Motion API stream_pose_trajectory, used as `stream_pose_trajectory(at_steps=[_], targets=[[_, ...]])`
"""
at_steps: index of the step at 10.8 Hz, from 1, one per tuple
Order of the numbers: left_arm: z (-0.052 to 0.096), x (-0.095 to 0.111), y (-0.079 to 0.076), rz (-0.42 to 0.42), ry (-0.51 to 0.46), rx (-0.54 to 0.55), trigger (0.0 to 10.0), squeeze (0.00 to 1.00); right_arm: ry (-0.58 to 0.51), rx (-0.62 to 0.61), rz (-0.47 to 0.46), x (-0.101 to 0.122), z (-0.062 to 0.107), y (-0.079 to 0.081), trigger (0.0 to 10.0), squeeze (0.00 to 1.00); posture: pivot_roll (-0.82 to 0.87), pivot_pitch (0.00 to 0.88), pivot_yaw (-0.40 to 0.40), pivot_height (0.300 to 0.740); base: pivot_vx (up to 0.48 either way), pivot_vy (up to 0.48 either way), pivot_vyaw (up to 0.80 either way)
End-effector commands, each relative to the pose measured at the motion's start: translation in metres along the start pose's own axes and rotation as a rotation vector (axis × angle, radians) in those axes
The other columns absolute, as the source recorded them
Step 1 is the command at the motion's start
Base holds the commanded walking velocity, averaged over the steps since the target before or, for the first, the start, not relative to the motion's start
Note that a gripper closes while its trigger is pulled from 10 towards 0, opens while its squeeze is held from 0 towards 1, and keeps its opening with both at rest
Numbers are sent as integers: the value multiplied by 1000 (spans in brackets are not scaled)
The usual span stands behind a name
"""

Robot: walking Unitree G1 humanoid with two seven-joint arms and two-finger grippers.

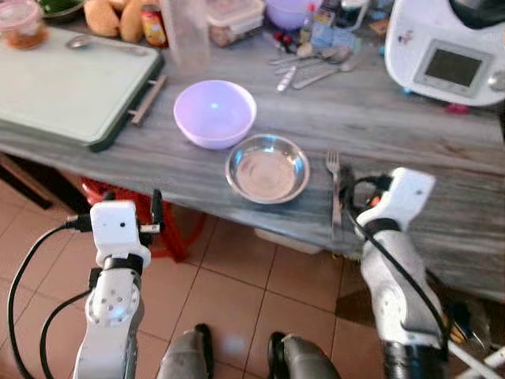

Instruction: Setting the table

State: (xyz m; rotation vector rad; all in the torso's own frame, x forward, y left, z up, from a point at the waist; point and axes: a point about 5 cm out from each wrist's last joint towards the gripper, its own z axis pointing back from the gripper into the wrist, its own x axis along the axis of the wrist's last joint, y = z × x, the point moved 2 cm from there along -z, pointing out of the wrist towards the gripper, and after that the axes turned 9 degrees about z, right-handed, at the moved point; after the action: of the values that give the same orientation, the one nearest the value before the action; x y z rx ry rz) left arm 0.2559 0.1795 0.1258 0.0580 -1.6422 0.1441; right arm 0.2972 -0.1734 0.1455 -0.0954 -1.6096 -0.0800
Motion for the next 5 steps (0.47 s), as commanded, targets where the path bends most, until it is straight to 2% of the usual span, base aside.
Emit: stream_pose_trajectory(at_steps=[1, 2, 3, 5], targets=[[3, -2, 2, -11, 8, -5, 10000, 0, -72, 31, 39, 11, 6, 1, 10000, 0, 11, 198, -8, 740, 0, 0, 0], [3, -3, 1, -10, 9, -9, 10000, 0, -56, 59, 120, 7, 14, -2, 10000, 0, 6, 199, -9, 740, 0, 0, 0], [3, -3, 1, -10, 12, -12, 10000, 0, 42, 36, 142, -9, 23, -13, 10000, 0, 1, 203, -12, 740, 0, 0, 0], [5, -4, 3, -14, 17, -9, 10000, 0, 121, 20, 188, -22, 44, -26, 10000, 0, 2, 219, -21, 740, 0, 0, 0]])
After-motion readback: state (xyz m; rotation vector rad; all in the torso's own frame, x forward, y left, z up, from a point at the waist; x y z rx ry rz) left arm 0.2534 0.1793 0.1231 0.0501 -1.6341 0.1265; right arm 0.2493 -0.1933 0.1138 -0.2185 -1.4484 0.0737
